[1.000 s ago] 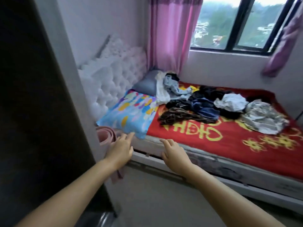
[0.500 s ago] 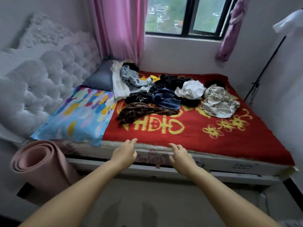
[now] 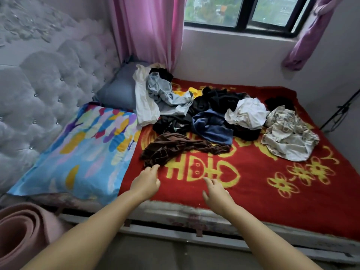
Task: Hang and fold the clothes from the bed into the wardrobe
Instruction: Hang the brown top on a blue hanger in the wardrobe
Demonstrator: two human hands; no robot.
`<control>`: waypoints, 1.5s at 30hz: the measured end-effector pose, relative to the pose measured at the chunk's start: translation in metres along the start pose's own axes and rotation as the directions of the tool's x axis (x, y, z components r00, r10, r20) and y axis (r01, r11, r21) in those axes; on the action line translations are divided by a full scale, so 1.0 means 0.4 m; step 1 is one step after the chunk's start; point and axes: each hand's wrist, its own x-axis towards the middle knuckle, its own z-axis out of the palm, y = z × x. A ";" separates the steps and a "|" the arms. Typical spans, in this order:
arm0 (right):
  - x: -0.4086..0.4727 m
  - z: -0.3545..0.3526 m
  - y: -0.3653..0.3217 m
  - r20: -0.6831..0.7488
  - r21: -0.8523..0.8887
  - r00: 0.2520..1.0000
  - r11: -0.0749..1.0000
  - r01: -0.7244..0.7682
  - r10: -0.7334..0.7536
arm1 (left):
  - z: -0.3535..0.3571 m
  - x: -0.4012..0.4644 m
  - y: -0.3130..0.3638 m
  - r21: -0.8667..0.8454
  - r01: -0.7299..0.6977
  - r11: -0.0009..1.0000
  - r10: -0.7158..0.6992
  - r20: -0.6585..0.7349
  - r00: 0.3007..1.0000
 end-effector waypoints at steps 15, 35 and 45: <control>0.753 -0.018 0.022 0.210 0.032 0.977 0.999 0.011 -0.017 | 0.136 0.563 -0.113 -0.105 0.266 0.958 -0.251 0.134 0.959; 1.321 0.296 0.071 0.267 -0.325 0.945 0.905 0.274 -0.190 | 0.501 0.995 -0.312 0.286 0.370 0.884 -0.427 0.175 0.887; 1.181 0.150 0.025 0.306 -0.099 0.926 0.960 0.262 -0.221 | 0.365 0.864 -0.305 -0.083 0.425 0.901 -0.405 0.187 0.895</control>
